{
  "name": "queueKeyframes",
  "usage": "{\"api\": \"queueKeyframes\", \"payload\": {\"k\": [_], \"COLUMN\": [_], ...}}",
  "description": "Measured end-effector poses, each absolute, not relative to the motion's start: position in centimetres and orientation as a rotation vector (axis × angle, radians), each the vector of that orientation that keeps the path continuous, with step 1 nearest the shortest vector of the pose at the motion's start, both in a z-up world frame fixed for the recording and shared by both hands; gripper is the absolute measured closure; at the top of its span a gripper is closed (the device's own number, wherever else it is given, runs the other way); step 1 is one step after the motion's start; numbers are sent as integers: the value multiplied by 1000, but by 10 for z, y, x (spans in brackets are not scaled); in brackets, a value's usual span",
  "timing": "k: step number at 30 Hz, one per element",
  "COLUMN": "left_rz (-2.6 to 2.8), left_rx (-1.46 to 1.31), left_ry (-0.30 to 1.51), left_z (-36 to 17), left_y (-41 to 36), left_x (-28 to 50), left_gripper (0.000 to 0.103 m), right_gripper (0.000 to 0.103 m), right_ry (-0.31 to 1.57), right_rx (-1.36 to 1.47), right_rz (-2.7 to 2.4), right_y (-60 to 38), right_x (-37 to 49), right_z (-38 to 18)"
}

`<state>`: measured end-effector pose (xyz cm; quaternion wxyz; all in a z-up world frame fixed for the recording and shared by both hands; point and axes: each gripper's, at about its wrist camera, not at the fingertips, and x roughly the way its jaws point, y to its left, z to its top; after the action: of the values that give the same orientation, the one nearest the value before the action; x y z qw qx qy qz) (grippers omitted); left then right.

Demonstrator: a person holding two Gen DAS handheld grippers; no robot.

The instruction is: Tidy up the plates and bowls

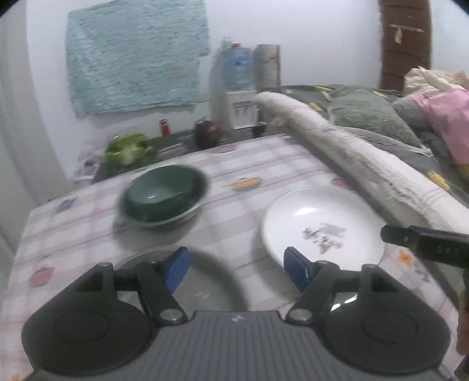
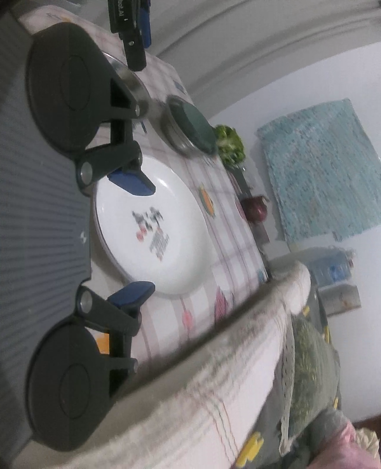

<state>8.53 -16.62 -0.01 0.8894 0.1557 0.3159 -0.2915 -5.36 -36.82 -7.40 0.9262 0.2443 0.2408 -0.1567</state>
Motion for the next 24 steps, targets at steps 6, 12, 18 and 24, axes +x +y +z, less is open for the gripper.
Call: {"api": "queueKeyframes", "payload": {"k": [6,12,18,24], "left_rz": [-626,-594,-543,-527], "left_rx": [308,317,326,313], "left_ry": [701,762,856,922], "left_z": [-19,-37,-58,-70], "left_y": [-210,-245,-265,-271], "left_x": [97,128,161,177], "left_gripper": [32,39,48,55], "right_gripper": [38,40,50,65], "right_ry": [484,489,508,535], "right_rx": [524,548,561,571], "right_rz": [-342,-337,-313,-290], "right_y": [-397,-415,-426,-434], "right_x": [-58,-45,-29,-13], "right_z": [-81,-91,-104,-117]}}
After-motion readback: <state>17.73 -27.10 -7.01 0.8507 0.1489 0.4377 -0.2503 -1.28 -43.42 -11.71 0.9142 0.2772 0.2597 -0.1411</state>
